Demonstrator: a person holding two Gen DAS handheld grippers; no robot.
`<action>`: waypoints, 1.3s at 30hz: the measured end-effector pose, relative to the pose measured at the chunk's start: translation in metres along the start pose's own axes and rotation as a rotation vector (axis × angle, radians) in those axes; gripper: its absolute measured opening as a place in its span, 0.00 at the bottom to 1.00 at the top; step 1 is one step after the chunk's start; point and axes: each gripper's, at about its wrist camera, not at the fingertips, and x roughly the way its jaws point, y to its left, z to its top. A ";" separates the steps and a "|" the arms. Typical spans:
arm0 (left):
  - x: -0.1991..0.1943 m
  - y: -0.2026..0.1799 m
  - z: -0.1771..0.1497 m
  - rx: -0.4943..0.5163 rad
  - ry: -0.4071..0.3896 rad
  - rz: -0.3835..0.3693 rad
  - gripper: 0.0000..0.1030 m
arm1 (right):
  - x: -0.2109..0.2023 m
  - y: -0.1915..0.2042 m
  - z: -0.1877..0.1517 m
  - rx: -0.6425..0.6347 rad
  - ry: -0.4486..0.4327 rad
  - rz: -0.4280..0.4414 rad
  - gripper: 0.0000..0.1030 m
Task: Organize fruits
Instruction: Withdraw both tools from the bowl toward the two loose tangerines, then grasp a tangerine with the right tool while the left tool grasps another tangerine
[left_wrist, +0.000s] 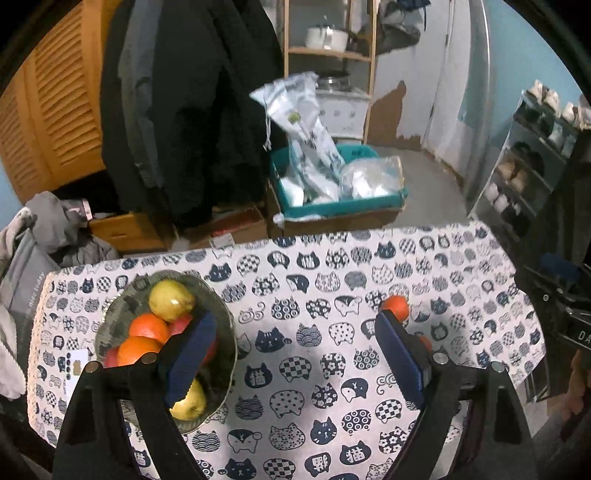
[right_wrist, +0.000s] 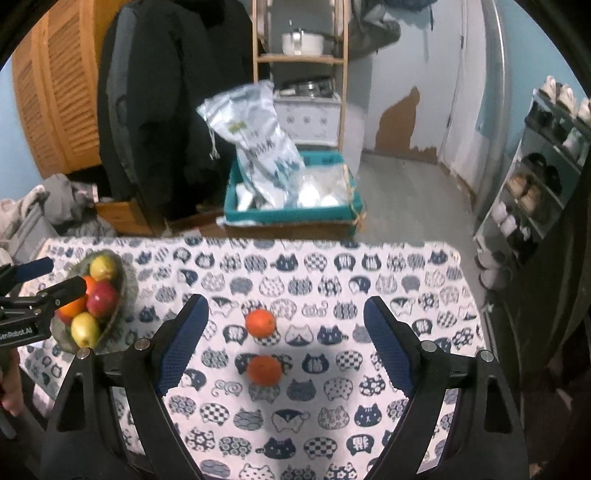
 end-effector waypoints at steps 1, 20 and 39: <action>0.007 -0.001 -0.002 -0.001 0.014 0.003 0.87 | 0.008 -0.001 -0.003 0.001 0.022 -0.002 0.83; 0.103 -0.009 -0.037 -0.039 0.246 -0.002 0.87 | 0.115 0.001 -0.057 0.020 0.314 0.071 0.83; 0.135 -0.019 -0.051 -0.028 0.324 0.001 0.87 | 0.176 0.011 -0.094 0.018 0.470 0.127 0.63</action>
